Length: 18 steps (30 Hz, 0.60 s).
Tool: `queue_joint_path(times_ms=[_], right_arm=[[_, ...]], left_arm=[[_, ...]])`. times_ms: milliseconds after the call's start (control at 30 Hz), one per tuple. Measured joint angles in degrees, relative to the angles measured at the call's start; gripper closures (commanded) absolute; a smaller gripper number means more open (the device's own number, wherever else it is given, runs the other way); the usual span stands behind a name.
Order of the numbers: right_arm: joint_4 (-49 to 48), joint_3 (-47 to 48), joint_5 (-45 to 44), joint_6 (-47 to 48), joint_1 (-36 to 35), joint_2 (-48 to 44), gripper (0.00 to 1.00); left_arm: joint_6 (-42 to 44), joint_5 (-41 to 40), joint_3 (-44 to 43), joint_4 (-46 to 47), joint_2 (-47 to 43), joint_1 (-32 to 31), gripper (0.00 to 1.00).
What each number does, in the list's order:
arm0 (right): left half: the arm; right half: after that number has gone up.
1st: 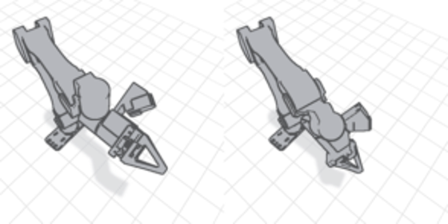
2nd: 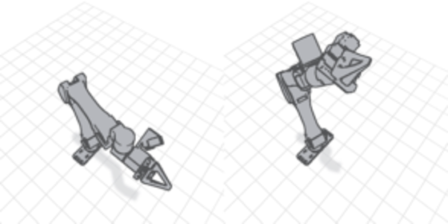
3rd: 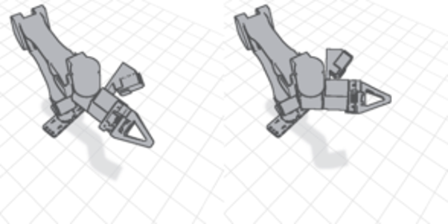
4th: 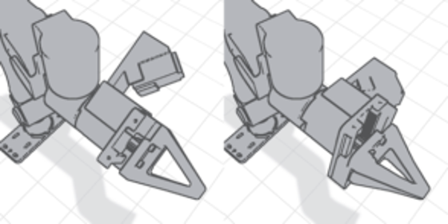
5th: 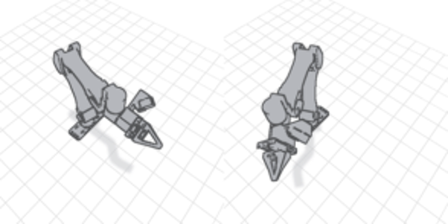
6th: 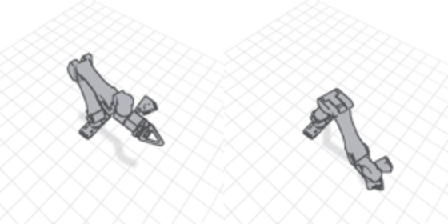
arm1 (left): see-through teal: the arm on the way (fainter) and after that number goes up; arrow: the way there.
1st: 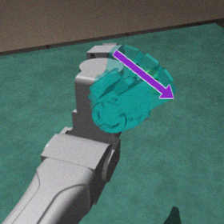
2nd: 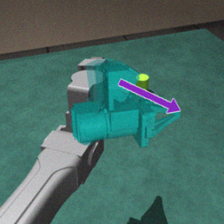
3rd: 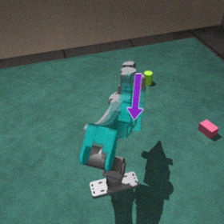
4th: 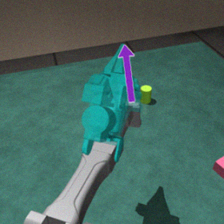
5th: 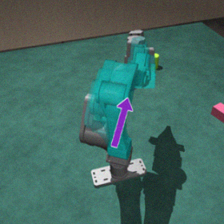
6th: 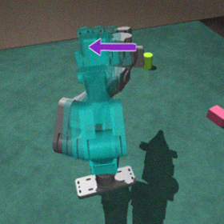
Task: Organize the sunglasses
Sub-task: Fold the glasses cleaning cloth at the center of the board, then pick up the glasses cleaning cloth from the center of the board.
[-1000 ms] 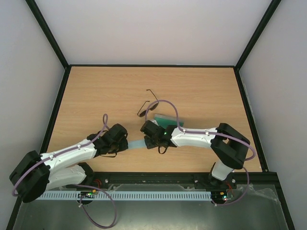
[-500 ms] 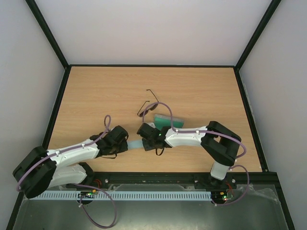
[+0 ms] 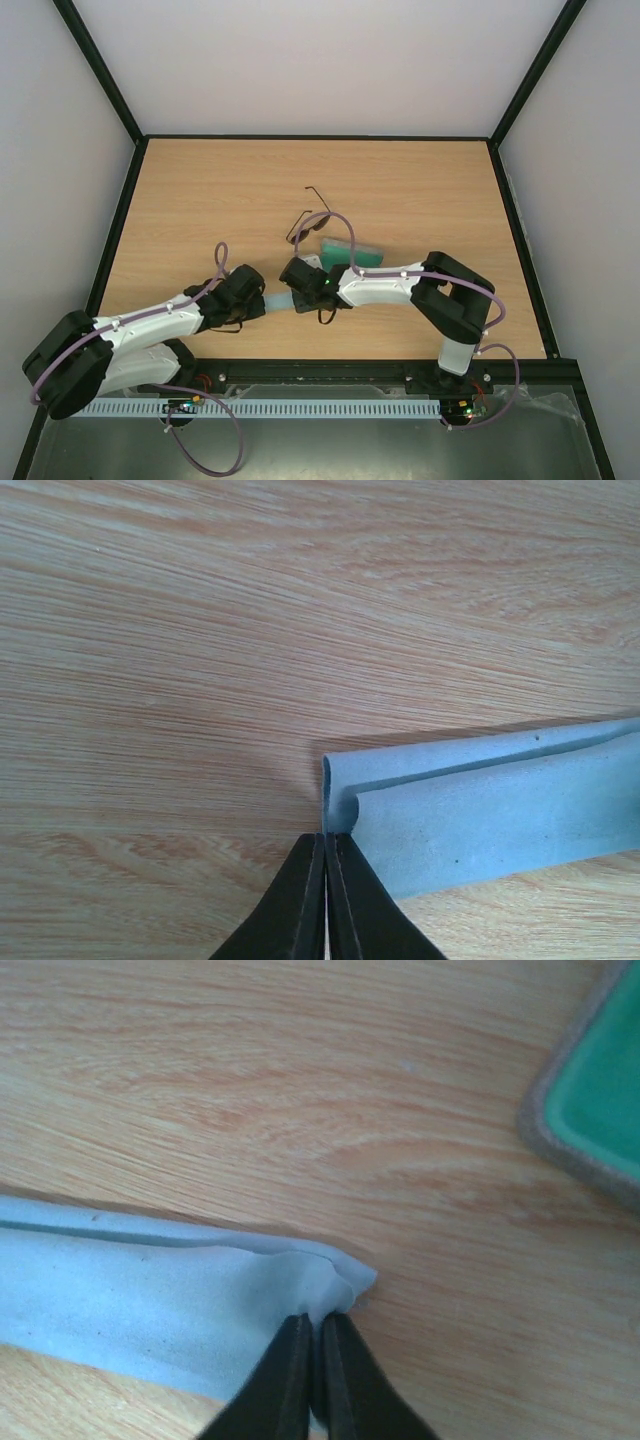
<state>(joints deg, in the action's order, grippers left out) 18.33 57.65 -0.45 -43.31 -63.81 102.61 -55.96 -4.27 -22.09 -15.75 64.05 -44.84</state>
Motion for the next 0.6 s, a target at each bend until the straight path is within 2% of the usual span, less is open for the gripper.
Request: queue_joint_path(times_ms=[133,233,333,600], right_arm=[[-1.4,-0.6,-0.2,-1.3,0.0,0.0,0.99],[-1.8,-1.0,-0.2,-1.7,0.0,-0.2,0.99],[-2.5,-1.7,-0.2,-2.1,0.0,-0.6,0.99],[-4.8,-3.6,-0.3,-3.2,0.0,-1.8,0.99]], left_arm=[[0.0,0.1,0.0,-0.5,-0.4,0.0,0.87],[0.0,0.2,0.0,-1.8,-1.6,0.0,0.73],[-0.1,0.1,-0.3,-3.8,-3.7,0.0,0.64],[0.4,0.4,-2.0,-4.1,-1.9,0.0,0.69]])
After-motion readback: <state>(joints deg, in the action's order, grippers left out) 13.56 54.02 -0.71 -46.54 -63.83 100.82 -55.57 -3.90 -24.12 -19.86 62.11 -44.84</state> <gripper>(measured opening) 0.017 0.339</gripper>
